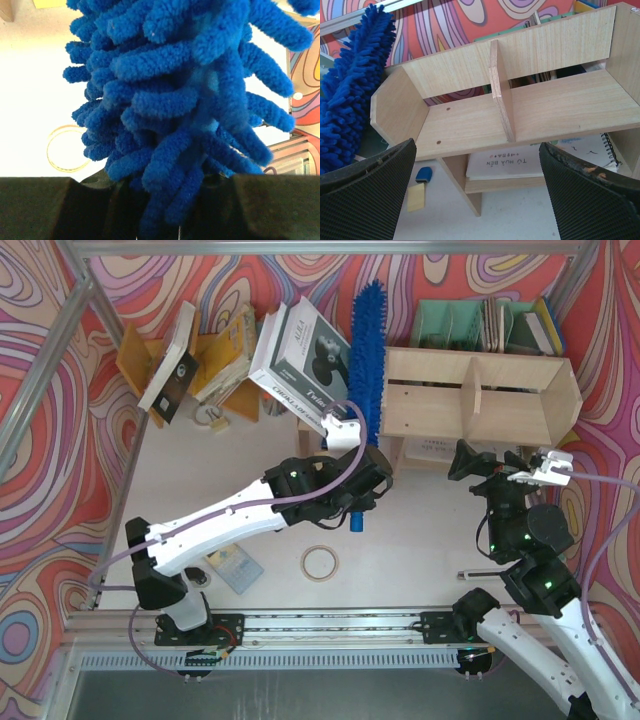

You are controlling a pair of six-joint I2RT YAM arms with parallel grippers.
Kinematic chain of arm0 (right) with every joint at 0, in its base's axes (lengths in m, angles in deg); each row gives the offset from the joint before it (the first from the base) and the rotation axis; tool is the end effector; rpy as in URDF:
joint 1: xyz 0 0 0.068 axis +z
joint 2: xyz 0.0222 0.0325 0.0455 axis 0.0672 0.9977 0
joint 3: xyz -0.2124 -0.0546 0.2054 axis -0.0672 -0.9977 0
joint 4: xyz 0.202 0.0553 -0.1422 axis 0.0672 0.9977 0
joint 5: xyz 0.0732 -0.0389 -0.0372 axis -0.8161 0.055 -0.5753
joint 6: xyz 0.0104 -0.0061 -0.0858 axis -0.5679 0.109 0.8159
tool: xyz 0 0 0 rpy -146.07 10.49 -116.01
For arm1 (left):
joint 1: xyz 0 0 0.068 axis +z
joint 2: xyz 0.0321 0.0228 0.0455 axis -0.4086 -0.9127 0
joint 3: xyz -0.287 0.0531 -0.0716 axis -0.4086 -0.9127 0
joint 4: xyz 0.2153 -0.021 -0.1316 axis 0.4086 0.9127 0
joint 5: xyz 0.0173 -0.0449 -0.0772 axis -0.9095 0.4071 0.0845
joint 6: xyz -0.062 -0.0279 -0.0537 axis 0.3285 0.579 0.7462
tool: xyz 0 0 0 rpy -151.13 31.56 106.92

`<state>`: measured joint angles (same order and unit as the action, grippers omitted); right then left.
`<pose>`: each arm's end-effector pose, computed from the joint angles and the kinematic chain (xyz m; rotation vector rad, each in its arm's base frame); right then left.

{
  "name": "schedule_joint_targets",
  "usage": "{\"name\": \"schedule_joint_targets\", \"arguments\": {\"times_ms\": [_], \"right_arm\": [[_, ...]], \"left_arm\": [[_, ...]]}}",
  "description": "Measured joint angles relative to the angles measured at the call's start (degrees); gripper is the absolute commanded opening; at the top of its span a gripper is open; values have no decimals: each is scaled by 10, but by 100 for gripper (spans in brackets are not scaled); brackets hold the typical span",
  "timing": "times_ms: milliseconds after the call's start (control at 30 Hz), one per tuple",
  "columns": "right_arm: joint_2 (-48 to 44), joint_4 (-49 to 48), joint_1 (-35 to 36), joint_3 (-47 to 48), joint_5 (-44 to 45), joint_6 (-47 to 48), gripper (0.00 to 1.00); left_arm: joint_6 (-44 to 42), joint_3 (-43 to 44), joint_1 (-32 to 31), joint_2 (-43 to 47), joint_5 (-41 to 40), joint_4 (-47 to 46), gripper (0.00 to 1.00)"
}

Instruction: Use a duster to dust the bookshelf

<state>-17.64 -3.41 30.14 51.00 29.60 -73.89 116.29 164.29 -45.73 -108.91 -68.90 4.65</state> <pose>0.1042 0.0042 0.4192 0.3008 1.2891 0.1351 0.1609 -0.3362 0.4002 0.0182 2.3141 -0.6218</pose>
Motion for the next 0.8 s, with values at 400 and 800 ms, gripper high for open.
{"name": "schedule_joint_targets", "arguments": {"times_ms": [400, 800], "right_arm": [[1, 0, 0, 0, 0, 0, 99], [1, 0, 0, 0, 0, 0, 99]], "left_arm": [[-14, 12, 5, 44, -21, 0, 0], [-22, 29, 6, -7, 17, -1, 0]]}}
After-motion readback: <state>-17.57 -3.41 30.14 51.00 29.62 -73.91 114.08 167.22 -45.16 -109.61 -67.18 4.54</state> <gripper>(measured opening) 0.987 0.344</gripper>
